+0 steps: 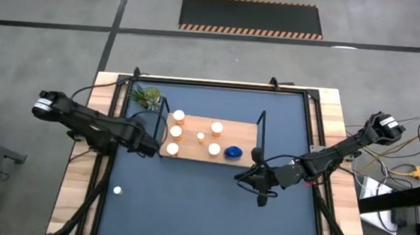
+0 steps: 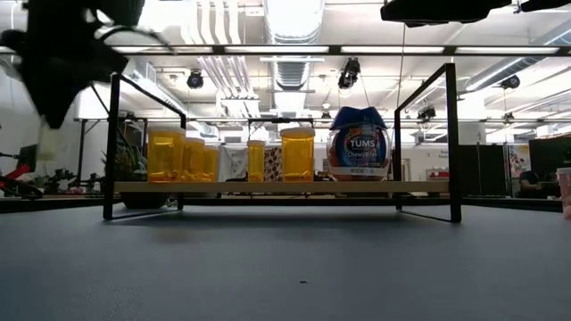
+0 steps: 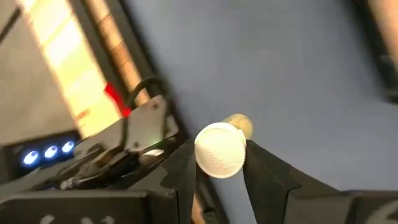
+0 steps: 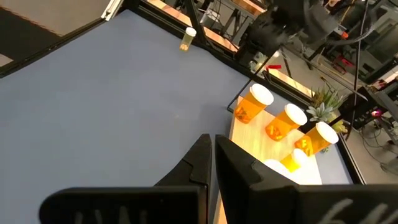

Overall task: Pick and place medicine bottles onto shelf by color
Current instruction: Put the yellow pill bottle on to the shelf aligned with the small orange pill bottle

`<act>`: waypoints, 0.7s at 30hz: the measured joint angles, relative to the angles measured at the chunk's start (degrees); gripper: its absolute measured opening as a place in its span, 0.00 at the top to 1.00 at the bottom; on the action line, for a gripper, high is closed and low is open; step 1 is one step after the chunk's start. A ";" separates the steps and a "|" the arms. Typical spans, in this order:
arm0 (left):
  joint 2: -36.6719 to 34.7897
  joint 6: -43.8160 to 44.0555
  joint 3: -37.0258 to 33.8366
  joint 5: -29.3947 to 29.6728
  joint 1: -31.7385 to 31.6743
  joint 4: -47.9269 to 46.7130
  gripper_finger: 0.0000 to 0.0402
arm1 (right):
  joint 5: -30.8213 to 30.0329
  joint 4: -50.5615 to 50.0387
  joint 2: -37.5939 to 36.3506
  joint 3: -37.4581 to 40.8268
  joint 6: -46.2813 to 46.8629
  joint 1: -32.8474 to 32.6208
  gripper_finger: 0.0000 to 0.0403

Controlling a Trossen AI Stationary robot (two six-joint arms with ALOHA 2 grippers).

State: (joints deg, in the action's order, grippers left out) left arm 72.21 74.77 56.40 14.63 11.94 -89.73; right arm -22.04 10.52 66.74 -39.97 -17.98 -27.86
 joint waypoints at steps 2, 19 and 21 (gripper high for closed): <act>-0.14 -2.33 3.77 0.00 0.00 -0.24 0.76 | 0.00 0.00 0.00 0.00 0.00 0.01 0.97; 2.72 -25.35 25.05 -19.99 4.52 15.88 0.76 | 0.00 -0.84 0.00 0.00 0.72 0.01 0.97; 3.67 -31.66 24.94 -19.93 4.57 23.94 0.76 | 0.00 -0.85 0.00 0.00 0.68 0.00 0.97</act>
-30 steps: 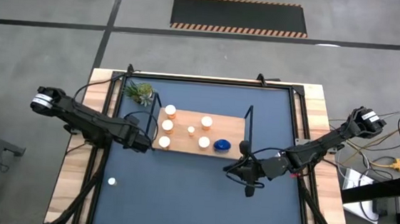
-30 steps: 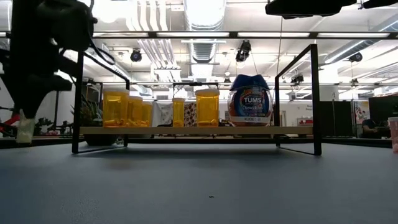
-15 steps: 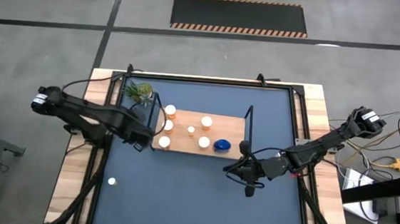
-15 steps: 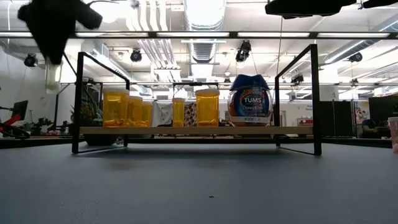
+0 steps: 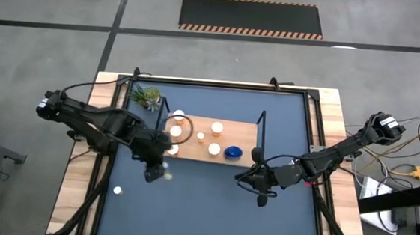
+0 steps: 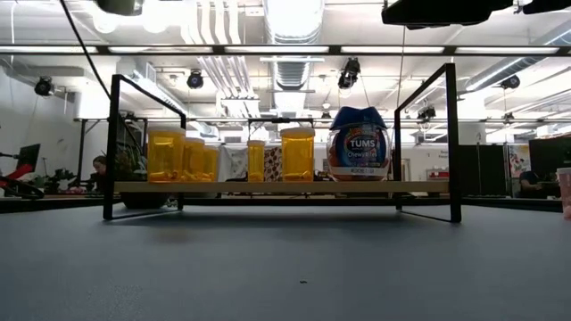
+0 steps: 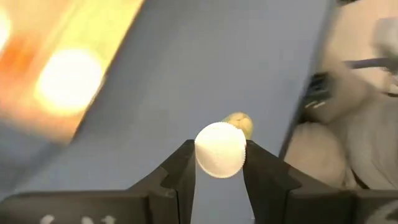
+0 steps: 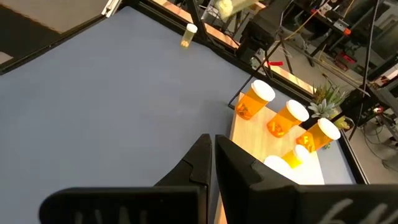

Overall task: Pick and place medicine bottles onto shelf by color
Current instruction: Put the yellow pill bottle on to the shelf aligned with the small orange pill bottle

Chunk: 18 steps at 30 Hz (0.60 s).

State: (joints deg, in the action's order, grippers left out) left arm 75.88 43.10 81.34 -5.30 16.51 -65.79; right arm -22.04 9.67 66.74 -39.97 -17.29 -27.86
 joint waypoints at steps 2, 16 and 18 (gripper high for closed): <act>1.53 -6.63 0.21 0.04 -0.06 6.13 0.76 | 0.02 0.00 0.00 0.00 -0.12 0.00 0.97; 16.17 -39.22 17.85 16.93 -8.71 8.24 0.76 | 0.02 -0.90 -0.01 0.00 -0.25 -0.01 0.97; 17.32 -42.97 19.05 19.67 -10.82 8.29 0.76 | 0.02 -1.25 -0.02 0.00 -0.25 -0.02 0.97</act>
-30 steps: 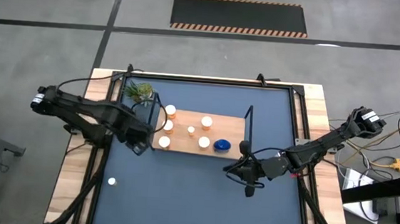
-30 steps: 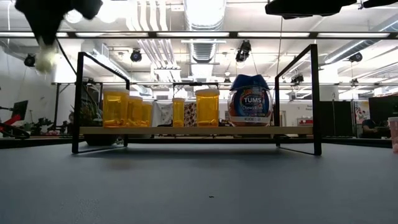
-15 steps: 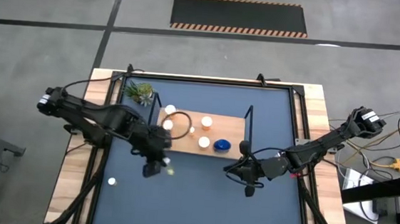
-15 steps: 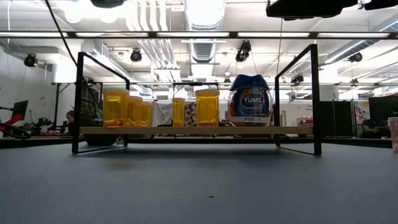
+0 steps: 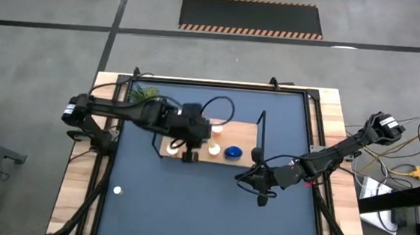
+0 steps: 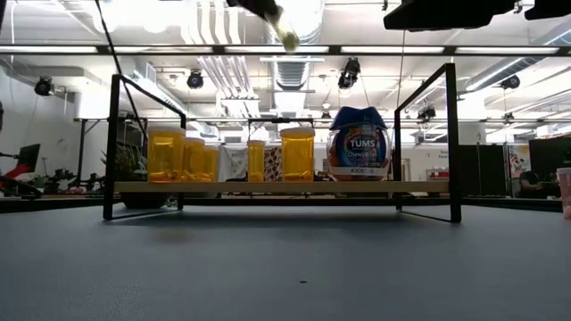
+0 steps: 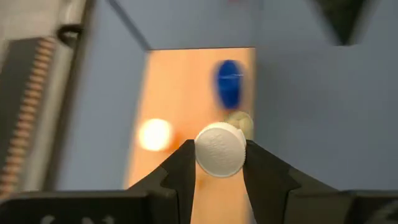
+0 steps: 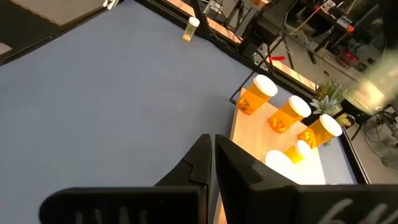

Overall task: Pick and place medicine bottles onto shelf by color
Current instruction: Put the yellow pill bottle on to the shelf aligned with the small orange pill bottle

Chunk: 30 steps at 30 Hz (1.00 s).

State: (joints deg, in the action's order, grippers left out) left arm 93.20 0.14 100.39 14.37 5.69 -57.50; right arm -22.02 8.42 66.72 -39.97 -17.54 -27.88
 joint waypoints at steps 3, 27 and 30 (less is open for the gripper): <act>1.46 -3.89 0.17 1.21 -3.68 -0.06 0.76 | 0.00 -0.36 0.00 0.00 0.26 0.02 0.97; 10.10 -1.97 -12.57 9.42 -18.07 3.69 0.76 | -0.02 -0.82 0.00 0.00 0.61 0.02 0.97; 10.91 -1.98 -12.99 9.27 -18.07 4.20 0.76 | -0.02 -0.84 0.00 0.00 0.61 0.02 0.97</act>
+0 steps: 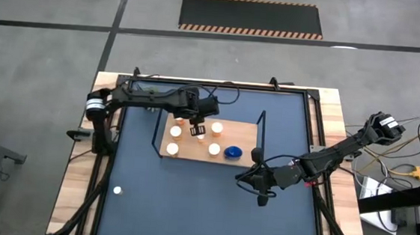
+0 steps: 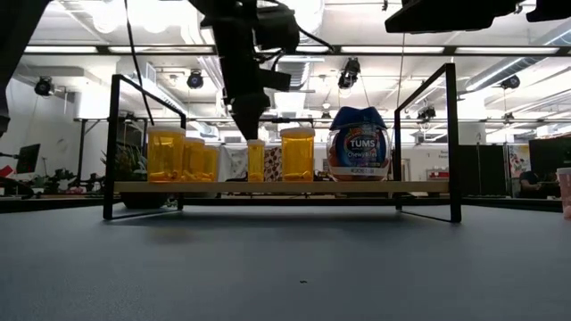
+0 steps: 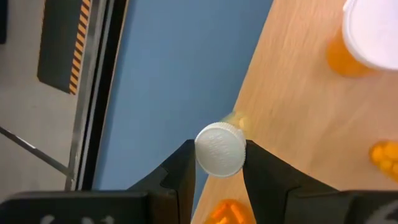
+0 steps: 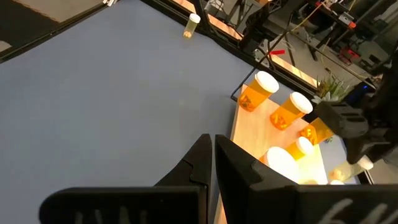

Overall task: Pick and place medicine bottles onto shelf by color
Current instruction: Put the yellow pill bottle on to the shelf aligned with the small orange pill bottle

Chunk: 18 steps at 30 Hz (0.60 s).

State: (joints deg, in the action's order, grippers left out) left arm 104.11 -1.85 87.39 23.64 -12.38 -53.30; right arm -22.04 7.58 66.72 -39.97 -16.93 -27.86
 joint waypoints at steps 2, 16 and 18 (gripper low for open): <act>0.53 -0.04 -0.02 -0.15 0.00 0.94 0.76 | 0.01 -0.01 0.00 0.00 0.02 0.00 0.97; 1.28 0.02 -0.11 -2.40 0.37 0.03 0.76 | 0.00 -0.09 0.00 0.00 0.48 0.00 0.97; 1.36 0.02 -0.11 -2.40 0.37 0.18 0.76 | 0.00 -0.09 0.00 0.00 0.48 0.00 0.97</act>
State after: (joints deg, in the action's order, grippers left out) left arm 105.47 -1.83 87.29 21.23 -12.01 -53.12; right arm -22.04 7.49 66.72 -39.97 -16.45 -27.86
